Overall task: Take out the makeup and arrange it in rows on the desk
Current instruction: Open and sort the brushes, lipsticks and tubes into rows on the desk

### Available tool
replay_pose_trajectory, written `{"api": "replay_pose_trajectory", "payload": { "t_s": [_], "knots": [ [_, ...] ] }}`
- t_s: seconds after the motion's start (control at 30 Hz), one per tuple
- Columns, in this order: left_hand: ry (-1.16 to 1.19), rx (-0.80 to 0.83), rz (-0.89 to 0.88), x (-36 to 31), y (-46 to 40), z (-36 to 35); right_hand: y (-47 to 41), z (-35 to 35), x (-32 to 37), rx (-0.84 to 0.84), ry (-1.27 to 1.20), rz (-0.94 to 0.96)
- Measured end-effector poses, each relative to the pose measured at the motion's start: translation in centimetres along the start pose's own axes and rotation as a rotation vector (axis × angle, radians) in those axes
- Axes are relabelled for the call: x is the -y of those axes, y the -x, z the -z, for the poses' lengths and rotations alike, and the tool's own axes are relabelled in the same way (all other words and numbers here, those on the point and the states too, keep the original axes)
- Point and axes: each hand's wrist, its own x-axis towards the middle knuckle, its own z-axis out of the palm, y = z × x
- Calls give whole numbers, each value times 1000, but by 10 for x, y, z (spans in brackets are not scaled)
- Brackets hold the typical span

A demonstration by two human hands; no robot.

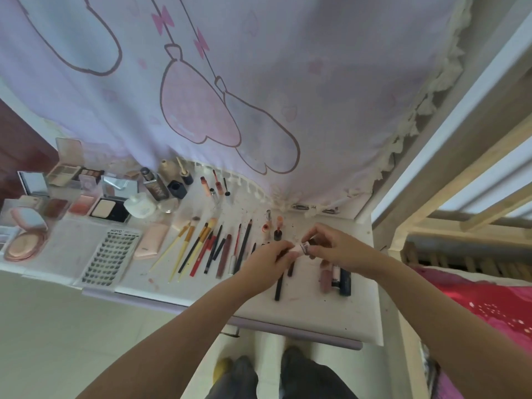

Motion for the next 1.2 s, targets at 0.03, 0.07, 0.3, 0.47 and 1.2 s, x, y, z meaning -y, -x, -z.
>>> {"api": "replay_pose_trajectory", "payload": {
  "t_s": [0.03, 0.07, 0.3, 0.47, 1.2],
  "knots": [
    [-32, -4, -15, 0, 1, 1, 1, 2, 3, 19, -11, -34],
    [-61, -10, -23, -1, 2, 2, 2, 3, 6, 27, -14, -80],
    [-152, -5, -44, -1, 4, 12, -2, 2, 18, 47, 155, -108],
    [-204, -29, -68, -2, 0, 18, -3, 5, 25, -6, 46, -171],
    [-204, 111, -21, 0, -7, -1, 4, 11, -1, 89, 21, -299]
  ]
}}
